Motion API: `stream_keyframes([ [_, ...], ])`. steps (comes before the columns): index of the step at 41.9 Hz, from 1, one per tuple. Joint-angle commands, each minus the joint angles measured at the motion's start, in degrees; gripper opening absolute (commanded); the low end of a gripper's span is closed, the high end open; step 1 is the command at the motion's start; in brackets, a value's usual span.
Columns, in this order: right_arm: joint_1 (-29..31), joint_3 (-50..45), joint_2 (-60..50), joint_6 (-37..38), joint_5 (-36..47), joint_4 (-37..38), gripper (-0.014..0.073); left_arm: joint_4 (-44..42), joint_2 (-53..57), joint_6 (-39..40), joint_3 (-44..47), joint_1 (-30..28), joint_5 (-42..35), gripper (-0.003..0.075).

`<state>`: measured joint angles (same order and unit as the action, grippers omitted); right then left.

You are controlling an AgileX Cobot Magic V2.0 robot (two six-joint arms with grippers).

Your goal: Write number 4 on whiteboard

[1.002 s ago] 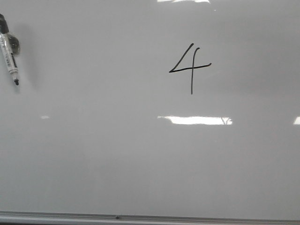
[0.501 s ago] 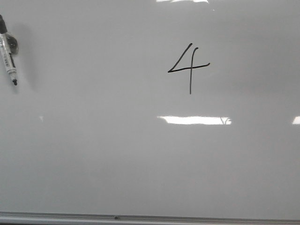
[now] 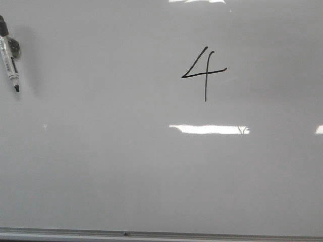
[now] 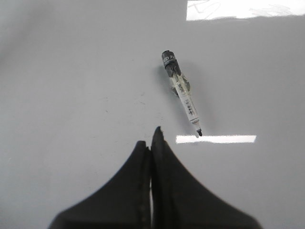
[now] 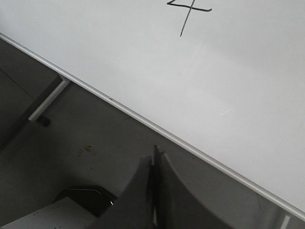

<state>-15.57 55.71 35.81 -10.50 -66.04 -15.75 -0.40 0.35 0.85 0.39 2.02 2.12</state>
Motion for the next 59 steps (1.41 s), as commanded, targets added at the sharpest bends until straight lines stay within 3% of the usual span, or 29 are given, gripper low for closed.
stream_keyframes([
  [1, 0.43, 1.67, 0.14, -0.22, 3.24, -0.54, -0.0069, 0.4, 0.87, 0.0, 0.28, -0.04, -4.58, -0.002],
  [32, 0.77, 0.59, -0.96, -0.3, 4.56, 0.11, -0.0069, 0.4, 0.87, 0.0, 0.28, -0.04, -4.58, -0.002],
  [39, 7.47, -8.13, -8.22, -0.3, 16.87, 0.48, -0.0069, 0.4, 0.76, 0.0, 0.28, -0.04, -4.58, -0.002],
  [50, 16.55, -36.36, -27.65, -0.3, 50.26, 0.69, -0.0069, 0.4, 0.76, 0.0, 0.28, -0.04, -4.58, -0.002],
  [59, 17.21, -51.7, -36.65, -0.3, 62.24, 0.69, -0.0069, 0.4, 0.76, 0.0, 0.28, -0.04, -4.58, -0.002],
])
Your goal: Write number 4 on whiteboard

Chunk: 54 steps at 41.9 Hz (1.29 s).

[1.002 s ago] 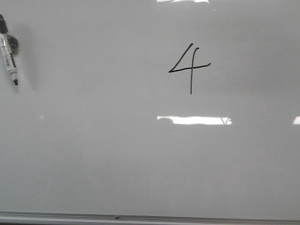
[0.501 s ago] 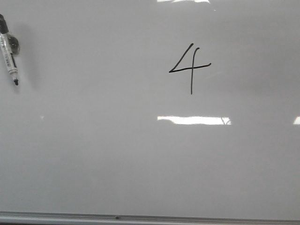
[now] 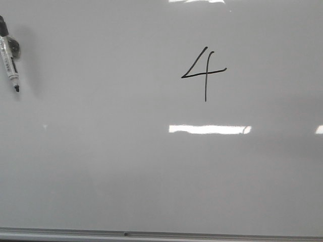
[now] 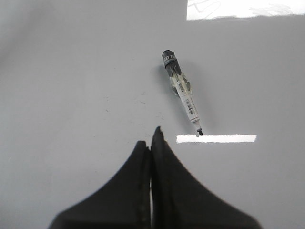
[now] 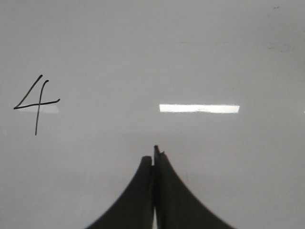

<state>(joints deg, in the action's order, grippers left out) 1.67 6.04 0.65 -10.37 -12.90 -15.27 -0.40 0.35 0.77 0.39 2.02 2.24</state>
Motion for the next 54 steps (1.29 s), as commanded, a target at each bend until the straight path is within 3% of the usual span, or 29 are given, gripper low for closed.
stream_keyframes([
  [1, -0.02, -2.8, -2.01, -0.43, 9.67, 0.21, -0.0069, 0.4, 0.76, 0.08, 0.28, -0.04, -4.69, -0.002],
  [10, -1.27, -6.76, -2.36, -0.43, 13.34, 0.21, -0.0069, 0.4, 0.76, 0.08, 0.28, -0.04, -4.69, -0.002],
  [36, -2.1, -6.76, -2.36, -0.43, 13.94, 0.21, -0.0069, 0.4, 0.76, 0.08, 0.28, -0.04, -4.69, -0.002],
  [46, 0.18, -6.76, -2.41, 10.37, 14.03, 10.36, -0.0069, 0.4, 0.76, 0.08, 0.28, -0.04, -4.69, -0.002],
  [54, 0.3, -6.76, -2.41, 11.45, 15.02, 14.52, -0.0069, 0.4, 0.76, 0.08, 0.28, -0.04, -4.69, -0.002],
])
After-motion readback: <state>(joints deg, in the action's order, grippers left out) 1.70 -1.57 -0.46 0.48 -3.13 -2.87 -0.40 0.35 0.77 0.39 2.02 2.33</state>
